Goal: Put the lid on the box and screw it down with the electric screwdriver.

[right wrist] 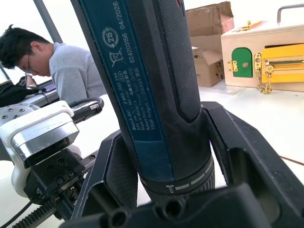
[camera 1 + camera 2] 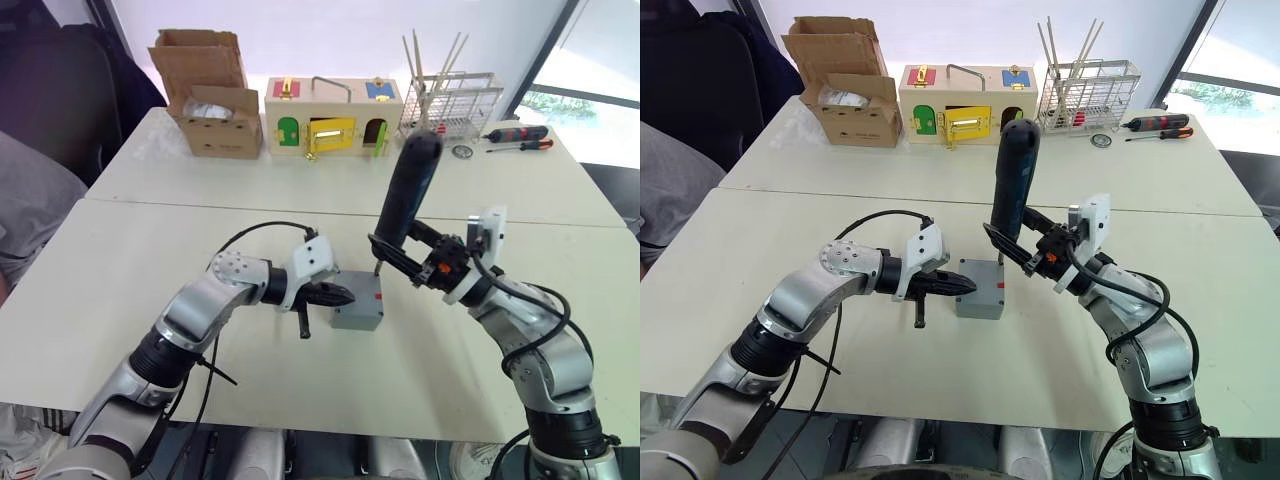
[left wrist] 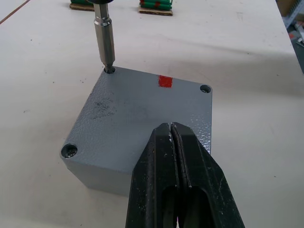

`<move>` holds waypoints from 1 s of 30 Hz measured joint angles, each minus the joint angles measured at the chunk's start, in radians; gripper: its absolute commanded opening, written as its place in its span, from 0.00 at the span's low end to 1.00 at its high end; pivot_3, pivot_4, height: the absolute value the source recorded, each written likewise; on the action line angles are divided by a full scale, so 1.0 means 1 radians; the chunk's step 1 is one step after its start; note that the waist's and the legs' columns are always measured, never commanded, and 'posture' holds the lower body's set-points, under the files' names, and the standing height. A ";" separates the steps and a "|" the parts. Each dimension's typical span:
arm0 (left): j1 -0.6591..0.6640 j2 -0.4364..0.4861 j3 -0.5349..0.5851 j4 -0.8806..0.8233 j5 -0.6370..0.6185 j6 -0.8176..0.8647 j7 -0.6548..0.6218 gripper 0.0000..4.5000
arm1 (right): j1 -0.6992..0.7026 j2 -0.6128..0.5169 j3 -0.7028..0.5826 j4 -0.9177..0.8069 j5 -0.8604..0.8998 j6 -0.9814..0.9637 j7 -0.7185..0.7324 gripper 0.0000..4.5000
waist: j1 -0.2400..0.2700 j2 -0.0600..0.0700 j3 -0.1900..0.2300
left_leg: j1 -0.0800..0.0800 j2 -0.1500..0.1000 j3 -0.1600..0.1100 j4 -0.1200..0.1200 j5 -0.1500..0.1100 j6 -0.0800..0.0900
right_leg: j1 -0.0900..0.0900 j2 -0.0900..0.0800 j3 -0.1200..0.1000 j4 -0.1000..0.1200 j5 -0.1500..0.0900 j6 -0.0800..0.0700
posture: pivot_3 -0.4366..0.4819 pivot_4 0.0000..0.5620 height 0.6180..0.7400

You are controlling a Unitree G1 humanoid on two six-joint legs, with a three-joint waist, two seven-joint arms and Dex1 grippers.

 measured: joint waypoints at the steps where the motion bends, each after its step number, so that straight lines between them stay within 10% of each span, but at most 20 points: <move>1: 0.000 0.000 0.000 0.000 0.000 0.000 0.000 0.00 | 0.000 0.000 0.000 0.001 0.000 0.000 0.000 0.42 | 0.000 0.000 0.000 | 0.000 0.000 0.000 0.000 0.000 0.000 | 0.000 0.000 0.000 0.000 0.000 0.000 | 0.48 0.27 0.92; 30: 0.003 -0.001 -0.015 0.011 0.032 -0.029 -0.015 0.00 | 0.014 0.038 0.005 0.026 0.020 -0.005 -0.009 0.42 | -0.006 0.000 -0.012 | 0.003 -0.001 0.000 -0.014 0.000 -0.003 | 0.001 -0.003 0.000 -0.011 0.000 -0.002 | 0.48 0.27 0.92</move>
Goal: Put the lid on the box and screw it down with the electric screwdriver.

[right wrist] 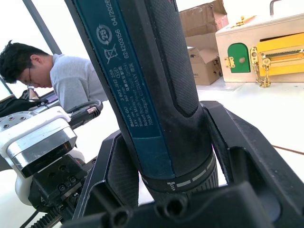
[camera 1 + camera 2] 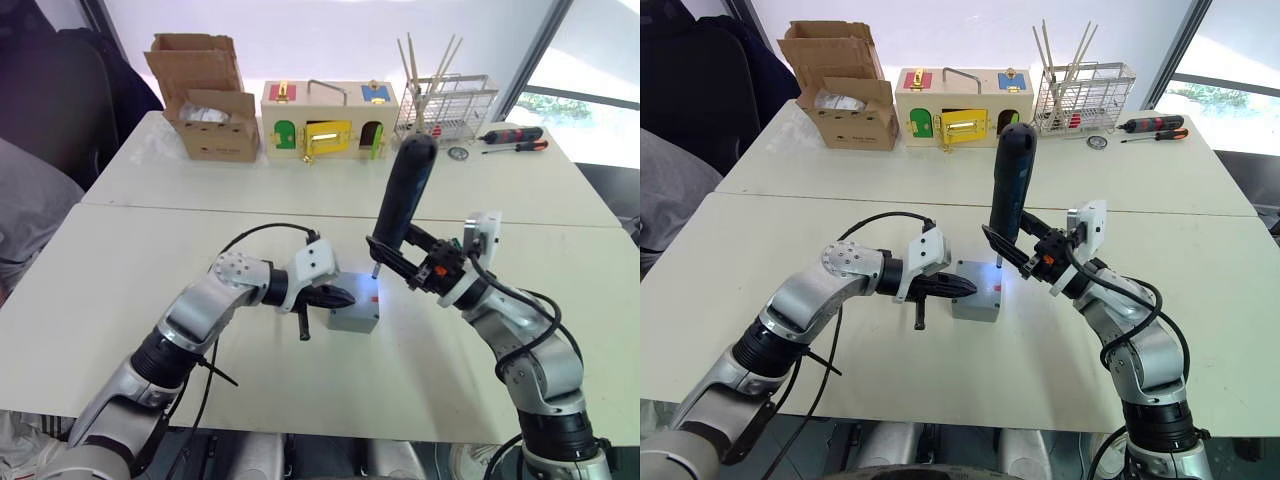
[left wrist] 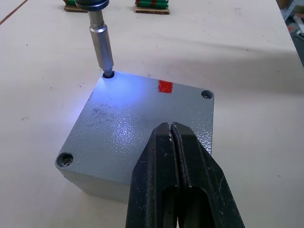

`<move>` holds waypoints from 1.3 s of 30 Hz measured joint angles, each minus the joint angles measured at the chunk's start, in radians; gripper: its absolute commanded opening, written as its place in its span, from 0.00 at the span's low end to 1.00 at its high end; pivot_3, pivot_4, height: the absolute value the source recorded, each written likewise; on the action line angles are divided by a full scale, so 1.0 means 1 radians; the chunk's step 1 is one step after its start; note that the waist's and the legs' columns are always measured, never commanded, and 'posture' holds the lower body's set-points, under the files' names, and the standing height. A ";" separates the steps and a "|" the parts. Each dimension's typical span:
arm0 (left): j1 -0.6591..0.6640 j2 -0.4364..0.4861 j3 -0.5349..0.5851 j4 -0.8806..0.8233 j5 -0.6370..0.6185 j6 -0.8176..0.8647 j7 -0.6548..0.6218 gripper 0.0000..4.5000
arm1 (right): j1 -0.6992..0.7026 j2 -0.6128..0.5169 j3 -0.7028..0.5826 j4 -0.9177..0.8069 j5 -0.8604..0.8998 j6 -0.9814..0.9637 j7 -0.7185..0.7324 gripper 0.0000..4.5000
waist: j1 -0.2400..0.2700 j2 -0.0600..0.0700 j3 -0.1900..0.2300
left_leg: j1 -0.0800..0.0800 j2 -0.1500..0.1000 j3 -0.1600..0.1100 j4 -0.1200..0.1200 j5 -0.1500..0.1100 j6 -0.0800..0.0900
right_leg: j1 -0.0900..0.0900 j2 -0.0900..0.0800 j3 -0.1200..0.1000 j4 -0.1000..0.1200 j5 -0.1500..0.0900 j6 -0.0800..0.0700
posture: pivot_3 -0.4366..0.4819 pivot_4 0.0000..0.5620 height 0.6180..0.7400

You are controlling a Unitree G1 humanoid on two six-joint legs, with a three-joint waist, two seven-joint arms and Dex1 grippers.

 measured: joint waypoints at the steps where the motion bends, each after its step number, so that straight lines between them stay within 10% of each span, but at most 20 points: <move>1: 0.001 0.000 0.000 0.000 0.000 -0.001 0.000 0.00 | 0.000 0.000 0.000 0.000 0.000 0.000 0.000 0.42 | 0.000 0.000 0.000 | 0.000 0.000 0.000 0.000 0.000 0.000 | 0.000 0.000 0.000 0.000 0.000 0.000 | 0.48 0.27 0.92; 16: 0.015 0.000 0.000 -0.002 0.002 -0.033 -0.001 0.00 | -0.089 -0.053 -0.045 -0.075 0.091 0.213 -0.082 0.42 | 0.000 0.005 0.004 | -0.003 0.000 0.000 -0.001 0.000 0.000 | -0.003 -0.001 0.000 -0.001 0.000 0.000 | 0.48 0.27 0.92; 27: 0.041 -0.091 0.106 0.032 -0.045 -0.024 0.090 0.00 | -0.458 -0.194 -0.345 -0.128 0.614 0.542 -0.392 0.42 | 0.005 0.013 0.020 | -0.008 -0.001 0.000 -0.003 0.000 0.001 | -0.007 -0.002 -0.002 -0.004 0.000 0.000 | 0.48 0.27 0.92; 33: -0.030 -0.080 0.204 -0.035 -0.136 0.048 0.104 0.00 | -0.492 -0.429 -0.342 0.073 0.736 0.760 -0.513 0.42 | 0.008 0.014 0.027 | -0.024 -0.003 0.001 0.002 0.002 0.001 | -0.022 -0.002 -0.002 -0.001 0.001 0.001 | 0.48 0.27 0.92; 39: -0.043 0.028 0.159 -0.188 -0.167 0.071 0.015 0.00 | -0.509 -0.795 -0.256 0.378 0.574 0.890 -0.332 0.42 | 0.010 0.018 0.029 | -0.027 -0.004 0.004 0.000 0.001 0.002 | -0.023 0.000 -0.003 -0.005 0.003 0.005 | 0.48 0.27 0.92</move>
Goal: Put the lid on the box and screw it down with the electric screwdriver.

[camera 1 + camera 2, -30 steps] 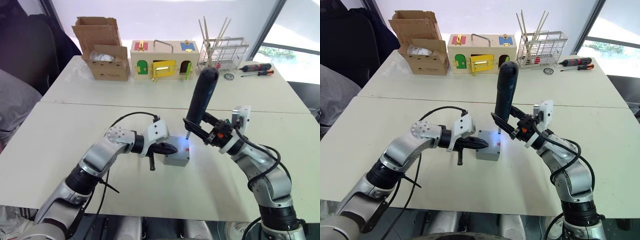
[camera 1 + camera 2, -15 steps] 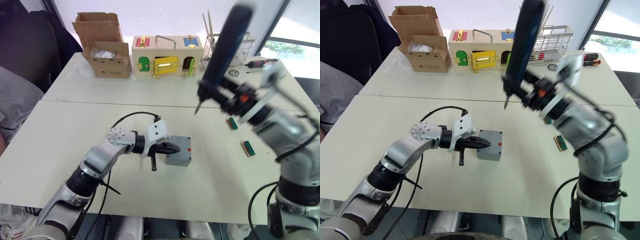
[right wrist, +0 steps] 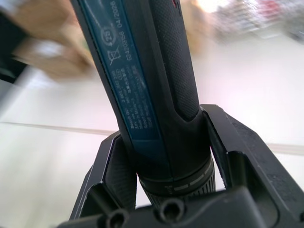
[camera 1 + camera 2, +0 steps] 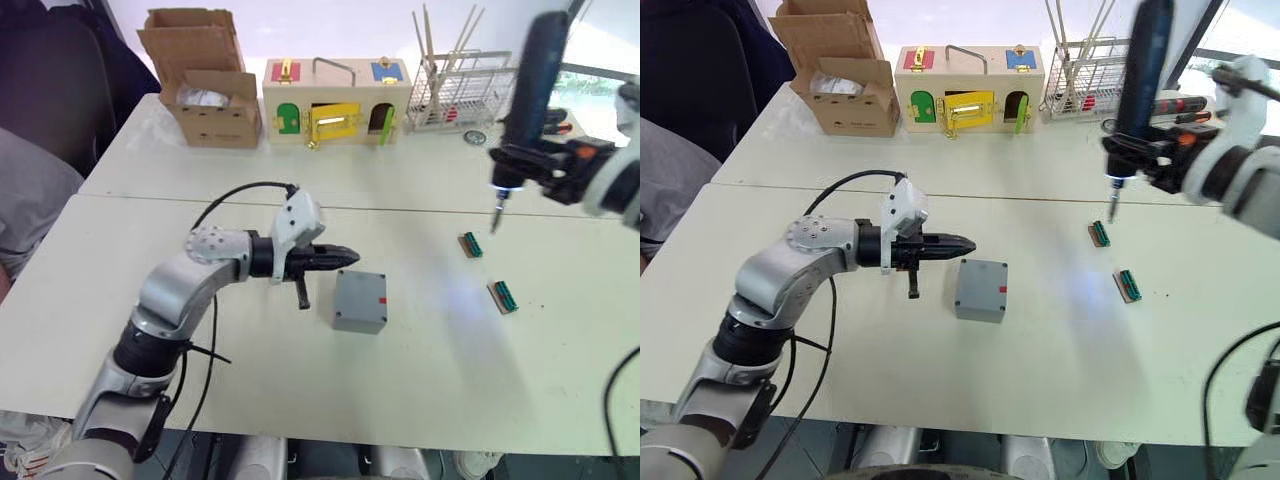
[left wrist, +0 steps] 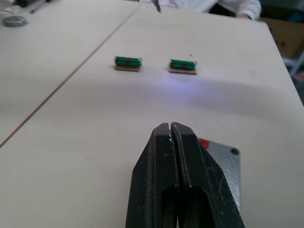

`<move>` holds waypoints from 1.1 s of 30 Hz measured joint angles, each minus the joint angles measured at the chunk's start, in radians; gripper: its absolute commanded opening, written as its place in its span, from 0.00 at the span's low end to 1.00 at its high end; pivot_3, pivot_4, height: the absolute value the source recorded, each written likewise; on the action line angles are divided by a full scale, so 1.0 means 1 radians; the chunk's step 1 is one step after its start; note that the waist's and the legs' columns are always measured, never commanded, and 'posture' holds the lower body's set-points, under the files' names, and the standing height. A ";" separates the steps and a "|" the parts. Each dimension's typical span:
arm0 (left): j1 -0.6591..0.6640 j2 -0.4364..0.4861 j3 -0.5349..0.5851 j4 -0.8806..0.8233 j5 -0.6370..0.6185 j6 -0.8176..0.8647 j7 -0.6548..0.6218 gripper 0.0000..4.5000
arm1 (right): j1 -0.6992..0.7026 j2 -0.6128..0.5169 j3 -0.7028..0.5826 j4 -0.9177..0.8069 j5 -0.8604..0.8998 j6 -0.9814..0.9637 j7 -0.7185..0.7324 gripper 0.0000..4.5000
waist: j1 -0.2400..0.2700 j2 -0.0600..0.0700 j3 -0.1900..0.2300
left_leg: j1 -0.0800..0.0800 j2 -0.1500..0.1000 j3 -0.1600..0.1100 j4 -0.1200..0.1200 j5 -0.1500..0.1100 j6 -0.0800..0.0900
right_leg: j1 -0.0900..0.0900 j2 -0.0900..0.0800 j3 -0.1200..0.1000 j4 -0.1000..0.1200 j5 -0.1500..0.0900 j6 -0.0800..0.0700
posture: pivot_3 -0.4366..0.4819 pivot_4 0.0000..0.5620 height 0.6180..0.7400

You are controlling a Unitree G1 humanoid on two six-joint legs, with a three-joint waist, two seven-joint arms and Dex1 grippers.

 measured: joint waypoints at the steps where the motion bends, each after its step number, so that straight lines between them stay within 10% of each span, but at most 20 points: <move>1: 0.007 0.002 -0.011 -0.033 -0.008 -0.001 -0.008 0.00 | 0.000 -0.044 0.035 0.054 -0.042 0.022 0.025 0.42 | 0.000 0.000 0.000 | 0.000 0.000 0.000 0.000 -0.001 0.002 | 0.000 0.000 0.000 0.000 0.000 0.000 | 0.48 0.27 0.92; 12: 0.109 -0.010 -0.132 -0.208 0.002 0.022 0.071 0.00 | -0.127 -0.161 0.528 0.516 -0.417 0.136 0.498 0.42 | -0.015 0.006 0.007 | 0.004 0.001 0.003 0.003 0.001 0.002 | 0.000 0.006 0.004 0.006 0.000 -0.001 | 0.48 0.27 0.92; 25: 0.141 -0.043 -0.129 -0.221 -0.036 0.112 0.188 0.00 | -0.327 0.095 0.681 0.963 -0.794 -0.043 0.668 0.42 | -0.020 0.006 0.007 | 0.006 0.001 0.003 0.006 0.004 -0.001 | 0.000 0.007 0.004 0.014 0.003 0.005 | 0.48 0.27 0.92; 31: 0.167 -0.041 -0.069 -0.162 -0.062 0.127 0.203 0.00 | -0.362 0.136 0.658 1.032 -0.884 -0.107 0.676 0.96 | -0.019 0.006 0.007 | 0.005 0.001 0.002 0.017 0.003 0.002 | 0.003 0.007 0.004 0.018 0.003 0.006 | 0.48 0.27 0.92; 33: 0.167 -0.037 -0.061 -0.163 -0.076 0.128 0.203 0.00 | -0.363 0.144 0.643 1.049 -0.910 -0.125 0.675 1.00 | -0.018 0.006 0.007 | 0.005 0.001 0.002 0.017 0.002 0.002 | 0.003 0.007 0.004 0.017 0.003 0.006 | 0.48 0.27 0.92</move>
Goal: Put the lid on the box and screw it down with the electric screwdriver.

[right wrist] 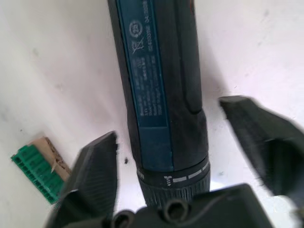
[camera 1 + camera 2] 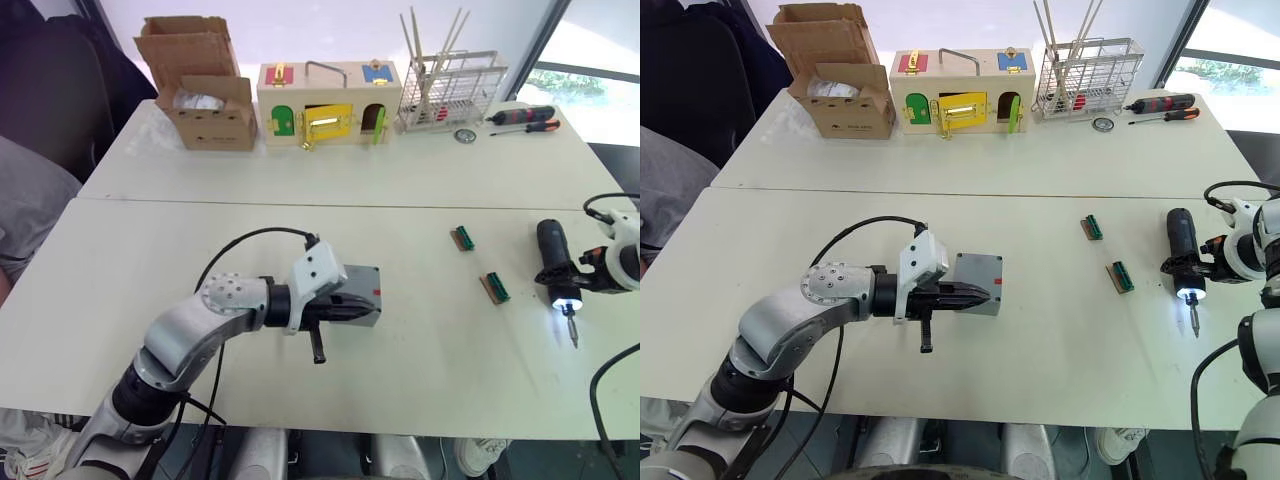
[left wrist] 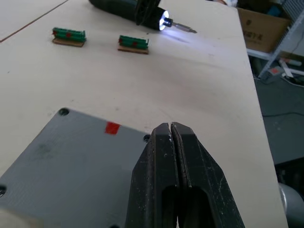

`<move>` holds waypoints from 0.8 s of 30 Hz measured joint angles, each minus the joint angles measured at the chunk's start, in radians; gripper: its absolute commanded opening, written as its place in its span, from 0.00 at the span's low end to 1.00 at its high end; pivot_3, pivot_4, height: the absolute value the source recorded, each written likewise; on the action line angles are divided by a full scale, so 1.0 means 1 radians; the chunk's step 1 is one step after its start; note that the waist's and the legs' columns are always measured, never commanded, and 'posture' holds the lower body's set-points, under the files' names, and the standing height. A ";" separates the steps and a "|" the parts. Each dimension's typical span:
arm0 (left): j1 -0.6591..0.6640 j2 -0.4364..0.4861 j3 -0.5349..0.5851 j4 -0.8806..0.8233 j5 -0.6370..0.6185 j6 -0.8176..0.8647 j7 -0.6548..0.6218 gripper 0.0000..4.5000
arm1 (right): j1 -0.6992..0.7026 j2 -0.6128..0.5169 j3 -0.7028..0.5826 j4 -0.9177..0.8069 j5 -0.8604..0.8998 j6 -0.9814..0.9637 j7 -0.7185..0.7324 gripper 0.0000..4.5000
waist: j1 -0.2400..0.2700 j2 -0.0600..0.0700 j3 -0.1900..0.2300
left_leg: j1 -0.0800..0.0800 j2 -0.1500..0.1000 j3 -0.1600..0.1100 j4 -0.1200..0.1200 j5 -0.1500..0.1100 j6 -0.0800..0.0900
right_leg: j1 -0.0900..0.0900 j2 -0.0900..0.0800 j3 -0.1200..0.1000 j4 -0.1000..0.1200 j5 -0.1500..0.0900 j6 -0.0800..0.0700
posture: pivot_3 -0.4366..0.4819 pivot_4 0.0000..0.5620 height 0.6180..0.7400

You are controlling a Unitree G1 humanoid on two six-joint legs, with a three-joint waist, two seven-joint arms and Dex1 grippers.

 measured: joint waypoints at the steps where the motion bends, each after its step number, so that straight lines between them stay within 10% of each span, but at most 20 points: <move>1: 0.000 0.002 0.004 0.000 -0.002 0.002 0.000 0.00 | 0.000 0.006 -0.005 0.004 -0.009 -0.005 0.000 1.00 | -0.001 0.000 0.000 | 0.000 0.000 0.000 0.000 0.000 0.000 | 0.000 0.000 0.000 0.000 0.000 0.000 | 0.48 0.27 0.92; 8: 0.012 -0.033 0.148 0.022 -0.106 0.026 0.039 0.00 | -0.019 0.014 -0.129 0.024 -0.038 -0.090 -0.068 1.00 | -0.004 0.000 0.000 | 0.000 0.000 0.000 0.000 0.000 0.000 | 0.000 0.000 0.000 0.001 0.000 0.000 | 0.48 0.27 0.92; 14: 0.099 -0.025 0.412 0.036 -0.282 0.106 0.111 0.00 | 0.015 -0.054 -0.351 -0.289 0.038 -0.114 -0.072 1.00 | -0.006 -0.001 0.000 | 0.000 0.002 -0.001 -0.001 0.000 -0.001 | -0.001 0.001 -0.001 0.001 0.000 0.001 | 0.48 0.27 0.92; 19: 0.313 0.064 0.548 0.029 -0.384 0.185 0.143 0.00 | 0.589 0.192 -0.862 -1.085 0.364 0.032 -0.037 1.00 | 0.004 -0.013 -0.002 | 0.001 0.006 -0.011 -0.002 0.000 -0.002 | 0.005 0.005 -0.003 0.000 0.000 0.001 | 0.48 0.27 0.92; 24: 0.476 0.136 0.567 0.007 -0.394 0.198 0.143 0.00 | 1.031 0.412 -0.956 -1.519 0.517 -0.026 -0.029 1.00 | 0.029 -0.007 -0.002 | 0.003 0.000 -0.009 0.000 0.001 -0.003 | 0.006 -0.003 -0.001 0.001 -0.002 -0.004 | 0.48 0.27 0.92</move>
